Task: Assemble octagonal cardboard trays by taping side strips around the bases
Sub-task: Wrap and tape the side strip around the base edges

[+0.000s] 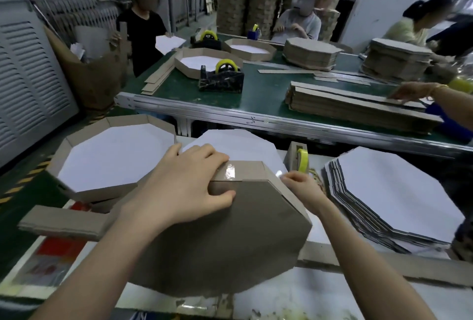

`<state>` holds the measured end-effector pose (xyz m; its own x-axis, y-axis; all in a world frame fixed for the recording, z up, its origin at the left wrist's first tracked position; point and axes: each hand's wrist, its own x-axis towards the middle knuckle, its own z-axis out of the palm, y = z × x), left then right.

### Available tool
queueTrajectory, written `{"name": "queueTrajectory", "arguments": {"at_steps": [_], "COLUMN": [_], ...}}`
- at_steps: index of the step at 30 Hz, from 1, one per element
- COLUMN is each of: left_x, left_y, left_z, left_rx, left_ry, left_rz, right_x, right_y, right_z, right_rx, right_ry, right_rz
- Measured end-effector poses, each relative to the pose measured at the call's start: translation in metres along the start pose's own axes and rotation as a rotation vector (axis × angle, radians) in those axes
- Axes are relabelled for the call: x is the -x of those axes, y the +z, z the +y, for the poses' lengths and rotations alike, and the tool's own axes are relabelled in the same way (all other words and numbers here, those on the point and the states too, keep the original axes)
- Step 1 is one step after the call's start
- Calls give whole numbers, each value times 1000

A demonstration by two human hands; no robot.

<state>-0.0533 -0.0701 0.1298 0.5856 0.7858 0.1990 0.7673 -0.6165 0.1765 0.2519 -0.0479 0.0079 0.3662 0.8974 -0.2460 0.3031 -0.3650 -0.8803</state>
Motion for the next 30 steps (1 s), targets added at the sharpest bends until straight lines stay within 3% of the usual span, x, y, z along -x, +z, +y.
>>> {"name": "queueTrajectory", "arguments": {"at_steps": [5, 10, 15, 20, 26, 30], "left_x": [-10, -12, -8, -7, -8, -7], "left_y": [5, 14, 13, 13, 9, 8], "left_z": [25, 24, 23, 25, 20, 18], "left_rx": [2, 142, 178, 217, 419, 520], "left_ry": [70, 45, 38, 22, -6, -9], "left_rz": [-47, -12, -10, -46, -101, -125], "right_x": [36, 72, 95, 114, 129, 120], "right_y": [-10, -25, -41, -40, -36, -28], "right_z": [-75, -105, -117, -134, -155, -154], "right_rx": [66, 152, 246, 257, -82, -53], "right_ry": [-363, -520, -417, -509, -546, -527], "right_rz": [-80, -172, -280, -173, -584, -693]}}
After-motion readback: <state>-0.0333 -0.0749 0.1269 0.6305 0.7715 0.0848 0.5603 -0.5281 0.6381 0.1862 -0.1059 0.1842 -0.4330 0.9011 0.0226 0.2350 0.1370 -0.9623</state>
